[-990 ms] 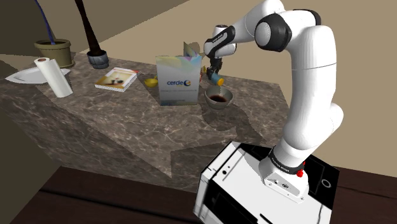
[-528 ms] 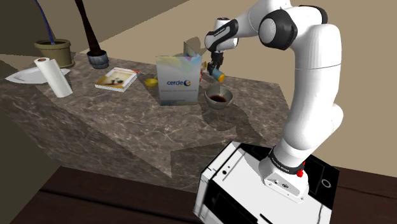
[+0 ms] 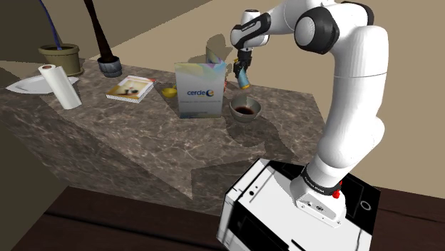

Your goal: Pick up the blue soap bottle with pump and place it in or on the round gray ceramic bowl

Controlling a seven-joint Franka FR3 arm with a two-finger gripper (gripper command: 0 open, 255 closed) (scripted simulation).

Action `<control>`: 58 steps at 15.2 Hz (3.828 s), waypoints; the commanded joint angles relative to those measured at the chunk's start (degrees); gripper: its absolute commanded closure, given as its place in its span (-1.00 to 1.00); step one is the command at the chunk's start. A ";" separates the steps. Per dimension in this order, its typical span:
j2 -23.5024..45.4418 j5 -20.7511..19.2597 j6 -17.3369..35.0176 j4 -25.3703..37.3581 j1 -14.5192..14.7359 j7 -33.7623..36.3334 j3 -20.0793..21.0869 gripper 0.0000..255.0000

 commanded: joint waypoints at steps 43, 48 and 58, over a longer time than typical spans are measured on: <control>-46.43 -11.65 3.25 -50.41 8.99 22.04 7.25 1.00; -44.09 -12.03 7.70 -52.53 8.85 22.47 7.10 1.00; -43.20 -12.16 9.19 -53.13 8.80 22.62 7.05 -1.00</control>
